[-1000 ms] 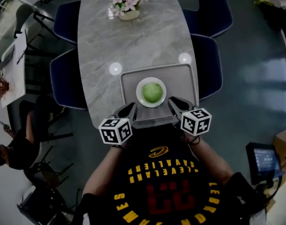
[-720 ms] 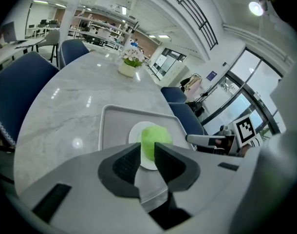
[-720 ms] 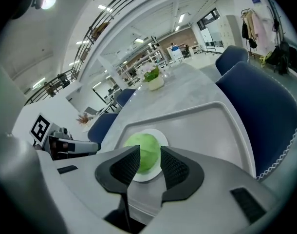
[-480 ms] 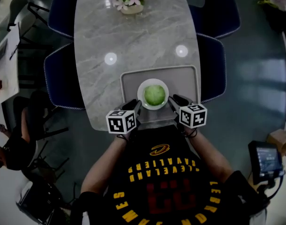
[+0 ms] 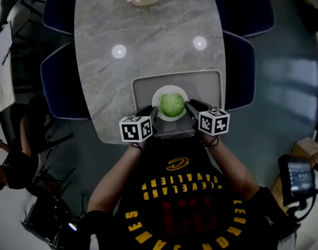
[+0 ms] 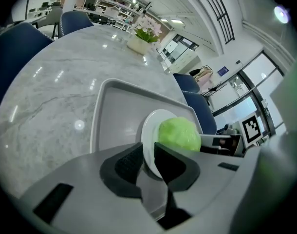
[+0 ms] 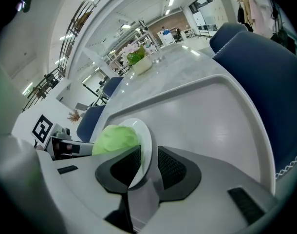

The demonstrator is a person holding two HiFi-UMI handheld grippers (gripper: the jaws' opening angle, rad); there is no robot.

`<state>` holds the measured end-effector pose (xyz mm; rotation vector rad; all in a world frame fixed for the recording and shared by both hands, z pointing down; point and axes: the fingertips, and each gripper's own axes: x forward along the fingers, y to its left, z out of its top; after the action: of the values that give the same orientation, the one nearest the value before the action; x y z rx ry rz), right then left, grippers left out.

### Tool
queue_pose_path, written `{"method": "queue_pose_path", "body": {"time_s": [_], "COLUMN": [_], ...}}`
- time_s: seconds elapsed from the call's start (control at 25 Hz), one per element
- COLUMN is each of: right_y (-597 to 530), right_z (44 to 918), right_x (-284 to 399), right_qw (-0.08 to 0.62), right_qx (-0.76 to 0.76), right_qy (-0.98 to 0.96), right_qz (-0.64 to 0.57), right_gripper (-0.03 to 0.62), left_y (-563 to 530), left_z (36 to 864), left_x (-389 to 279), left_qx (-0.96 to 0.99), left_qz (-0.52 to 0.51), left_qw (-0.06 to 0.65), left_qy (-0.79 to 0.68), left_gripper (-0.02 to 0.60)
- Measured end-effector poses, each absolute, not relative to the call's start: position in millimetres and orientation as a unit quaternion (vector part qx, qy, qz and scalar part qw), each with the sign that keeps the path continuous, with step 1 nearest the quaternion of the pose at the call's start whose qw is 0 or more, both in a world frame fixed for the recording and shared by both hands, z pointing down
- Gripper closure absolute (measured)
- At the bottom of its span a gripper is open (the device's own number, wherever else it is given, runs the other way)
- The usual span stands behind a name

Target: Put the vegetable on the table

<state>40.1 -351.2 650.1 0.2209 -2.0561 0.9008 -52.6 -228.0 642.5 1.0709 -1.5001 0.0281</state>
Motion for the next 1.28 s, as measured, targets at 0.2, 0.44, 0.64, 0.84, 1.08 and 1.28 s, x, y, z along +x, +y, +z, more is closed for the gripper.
{"method": "queue_pose_path", "body": {"time_s": [0.2, 0.44, 0.64, 0.84, 1.08, 1.28], "right_y": [-347, -341, -341, -343, -344, -342], "right_z": [650, 647, 647, 649, 649, 649], "right_x": [43, 46, 45, 44, 41, 40], "right_qw": [0.430, 0.426, 0.425, 0.428, 0.425, 0.421], "right_qx": [0.085, 0.074, 0.069, 0.064, 0.070, 0.066], "right_qy": [-0.815, -0.812, -0.809, -0.805, -0.797, -0.792], "right_qz": [0.378, 0.393, 0.401, 0.406, 0.423, 0.437], "right_gripper": [0.480, 0.553, 0.553, 0.556, 0.559, 0.562], "left_y": [-223, -220, -220, -223, -229, -225], "left_z": [640, 645, 645, 648, 645, 647], "left_x": [-50, -42, -42, -42, -48, -49], "left_qx": [0.461, 0.459, 0.461, 0.454, 0.452, 0.444], "left_qz": [0.016, 0.023, 0.018, -0.005, -0.020, -0.033], "left_qw": [0.609, 0.618, 0.624, 0.640, 0.641, 0.656], "left_qy": [-0.645, -0.638, -0.630, -0.620, -0.619, -0.610], "left_gripper": [0.506, 0.506, 0.511, 0.526, 0.540, 0.541]}}
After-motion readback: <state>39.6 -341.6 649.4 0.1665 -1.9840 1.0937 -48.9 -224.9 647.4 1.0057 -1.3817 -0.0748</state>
